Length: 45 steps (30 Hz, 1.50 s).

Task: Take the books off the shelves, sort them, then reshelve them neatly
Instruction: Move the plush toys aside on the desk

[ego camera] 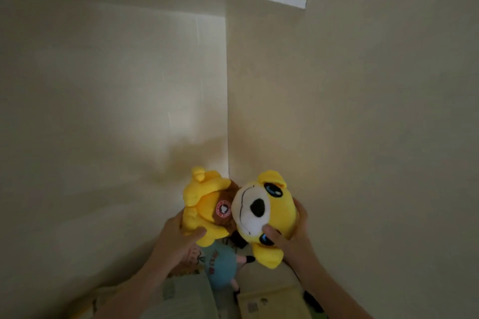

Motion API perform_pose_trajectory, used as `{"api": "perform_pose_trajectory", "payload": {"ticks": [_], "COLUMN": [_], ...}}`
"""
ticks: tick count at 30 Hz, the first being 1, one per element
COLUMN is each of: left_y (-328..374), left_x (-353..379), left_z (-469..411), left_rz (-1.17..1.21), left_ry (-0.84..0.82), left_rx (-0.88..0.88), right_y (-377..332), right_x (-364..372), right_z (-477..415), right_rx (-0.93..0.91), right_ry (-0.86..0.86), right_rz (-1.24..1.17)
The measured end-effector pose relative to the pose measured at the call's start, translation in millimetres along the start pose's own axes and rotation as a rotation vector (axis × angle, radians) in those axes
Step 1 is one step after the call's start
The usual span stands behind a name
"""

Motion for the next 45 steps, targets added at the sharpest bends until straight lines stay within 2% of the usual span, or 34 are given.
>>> {"api": "perform_pose_trajectory", "payload": {"ticks": [3,6,8,11,15,20,22,29,32,34,35,38,39,40,42,45], "left_y": [-33.8,-63.5,-76.1,-84.4,-68.3,-58.9,-61.8,-91.9,-123.6,-139.0,-147.5,-161.5,-167.8,-175.0,-189.1,-203.0], "left_x": [-6.5,-0.3,7.7,13.2,23.8,52.6,63.8,25.7,-12.3,-30.0,-34.7,-36.1,-31.6,-27.3,-22.7,-24.4], "left_z": [-12.6,-11.6,-7.3,-5.0,0.3,-0.1,-1.6,29.0,64.3,92.8,104.7,134.7,143.4,150.8,164.9,173.2], "left_rz": [-0.233,-0.252,-0.346,-0.370,-0.240,-0.194,-0.165,-0.171,-0.145,-0.112,-0.169,-0.384,-0.449,-0.531,-0.800,-0.889], "left_ry": [0.038,-0.015,-0.104,-0.164,-0.177,-0.305,-0.340,-0.218,-0.106,-0.069,-0.077,-0.105,-0.121,-0.141,-0.122,-0.123], "left_rx": [-0.111,-0.103,-0.092,-0.105,-0.099,-0.041,-0.022,0.007,-0.077,-0.129,-0.112,-0.056,-0.068,-0.101,-0.054,0.017], "right_y": [39.1,76.1,89.9,98.8,100.5,118.3,120.7,110.1,92.3,89.8,90.4,89.9,89.7,89.2,86.1,82.8], "right_x": [28.2,55.3,61.0,54.0,46.6,28.3,24.2,34.0,57.3,80.4,92.9,119.4,122.2,121.4,119.2,115.9], "right_z": [-18.1,-16.0,-12.0,-10.6,-13.5,-17.8,-13.6,30.5,72.7,103.1,115.8,143.7,146.1,146.4,144.6,145.6], "right_rx": [0.149,0.183,0.207,0.198,0.191,0.311,0.356,0.297,0.198,0.243,0.300,0.634,0.674,0.662,0.635,0.639], "right_ry": [-0.087,-0.298,-0.348,-0.341,-0.352,-0.178,-0.157,-0.105,-0.121,-0.202,-0.272,-0.462,-0.485,-0.498,-0.502,-0.497], "right_rz": [0.348,0.298,0.274,0.267,0.313,0.430,0.419,0.371,0.245,0.217,0.184,-0.055,-0.073,-0.049,0.000,-0.001]}}
Point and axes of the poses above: each hand's wrist, its own z-axis away from the middle knuckle, its own x-axis out of the palm, y = z × x, the point moved 4 cm from there along -z, towards the middle knuckle
